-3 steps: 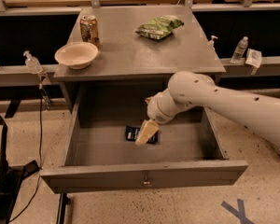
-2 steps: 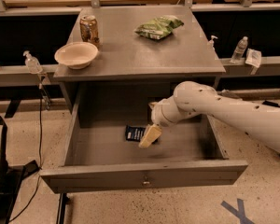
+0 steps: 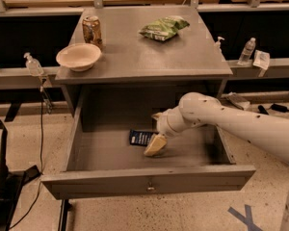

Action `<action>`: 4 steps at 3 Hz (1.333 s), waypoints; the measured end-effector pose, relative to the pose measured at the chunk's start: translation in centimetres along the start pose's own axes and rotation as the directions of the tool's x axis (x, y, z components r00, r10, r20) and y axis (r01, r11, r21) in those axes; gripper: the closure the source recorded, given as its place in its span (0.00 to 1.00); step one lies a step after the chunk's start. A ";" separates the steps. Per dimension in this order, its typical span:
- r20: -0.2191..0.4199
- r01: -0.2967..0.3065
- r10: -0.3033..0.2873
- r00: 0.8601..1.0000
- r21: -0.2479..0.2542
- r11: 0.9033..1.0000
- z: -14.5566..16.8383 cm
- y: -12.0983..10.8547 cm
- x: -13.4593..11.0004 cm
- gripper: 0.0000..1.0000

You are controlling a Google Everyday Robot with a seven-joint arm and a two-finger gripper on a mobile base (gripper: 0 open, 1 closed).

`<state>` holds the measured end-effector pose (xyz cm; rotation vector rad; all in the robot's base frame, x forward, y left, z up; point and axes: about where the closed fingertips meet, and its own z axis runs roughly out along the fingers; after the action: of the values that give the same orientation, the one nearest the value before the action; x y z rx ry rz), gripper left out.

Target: Pick rxbar blueberry from top drawer and place on counter

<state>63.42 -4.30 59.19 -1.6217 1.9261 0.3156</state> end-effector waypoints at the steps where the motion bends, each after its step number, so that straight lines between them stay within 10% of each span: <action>1: 0.019 0.001 -0.001 1.000 -0.005 1.000 0.7 -0.1 0.4 0.39; 4: 0.019 0.001 -0.001 1.000 -0.005 1.000 0.3 -0.2 0.0 1.00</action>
Offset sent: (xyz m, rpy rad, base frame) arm 0.0098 -0.0009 -0.0131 0.1119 -0.0331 0.0035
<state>63.65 -4.21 59.01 -1.6170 1.9118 0.3349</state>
